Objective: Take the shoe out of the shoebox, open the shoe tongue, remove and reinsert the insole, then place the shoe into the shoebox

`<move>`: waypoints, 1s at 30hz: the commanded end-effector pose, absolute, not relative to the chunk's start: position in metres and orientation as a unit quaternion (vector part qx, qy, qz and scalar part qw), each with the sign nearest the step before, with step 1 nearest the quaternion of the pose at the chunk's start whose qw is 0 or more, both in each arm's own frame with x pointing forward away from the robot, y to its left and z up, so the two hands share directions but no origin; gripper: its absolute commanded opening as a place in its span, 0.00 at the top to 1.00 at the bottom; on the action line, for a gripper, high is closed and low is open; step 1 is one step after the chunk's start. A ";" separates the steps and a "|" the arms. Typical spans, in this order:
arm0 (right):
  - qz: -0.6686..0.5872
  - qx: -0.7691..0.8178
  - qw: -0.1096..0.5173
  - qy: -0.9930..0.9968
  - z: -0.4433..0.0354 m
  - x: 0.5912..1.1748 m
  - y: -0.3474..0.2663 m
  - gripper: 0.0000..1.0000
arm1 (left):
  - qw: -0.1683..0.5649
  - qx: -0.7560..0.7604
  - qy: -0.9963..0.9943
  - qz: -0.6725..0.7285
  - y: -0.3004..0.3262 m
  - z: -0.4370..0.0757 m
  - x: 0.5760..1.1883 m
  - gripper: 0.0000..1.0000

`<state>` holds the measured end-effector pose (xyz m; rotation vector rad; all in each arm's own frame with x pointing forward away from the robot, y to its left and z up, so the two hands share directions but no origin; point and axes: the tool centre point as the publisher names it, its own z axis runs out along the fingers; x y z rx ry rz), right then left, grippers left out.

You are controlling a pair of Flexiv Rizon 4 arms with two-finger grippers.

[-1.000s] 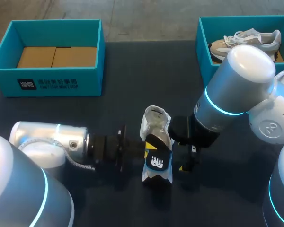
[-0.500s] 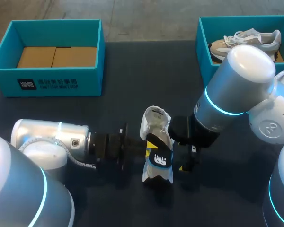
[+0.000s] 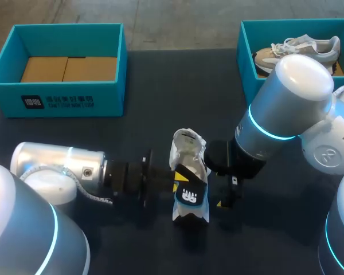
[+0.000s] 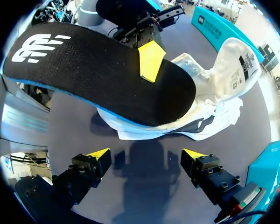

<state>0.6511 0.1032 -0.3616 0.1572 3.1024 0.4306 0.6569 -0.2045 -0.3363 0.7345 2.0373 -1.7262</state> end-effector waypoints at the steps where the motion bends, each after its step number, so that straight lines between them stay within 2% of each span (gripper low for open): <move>1: 0.136 0.051 0.004 0.989 -0.363 0.650 0.105 0.00 | 0.184 0.261 0.724 -0.611 -0.202 -0.331 0.655 0.87; 14: 0.136 0.051 0.004 0.989 -0.363 0.650 0.105 0.00 | 0.179 0.276 0.727 -0.603 -0.208 -0.326 0.649 0.79; 30: 0.136 0.051 0.004 0.989 -0.363 0.650 0.105 0.00 | 0.176 0.296 0.738 -0.580 -0.222 -0.320 0.643 0.75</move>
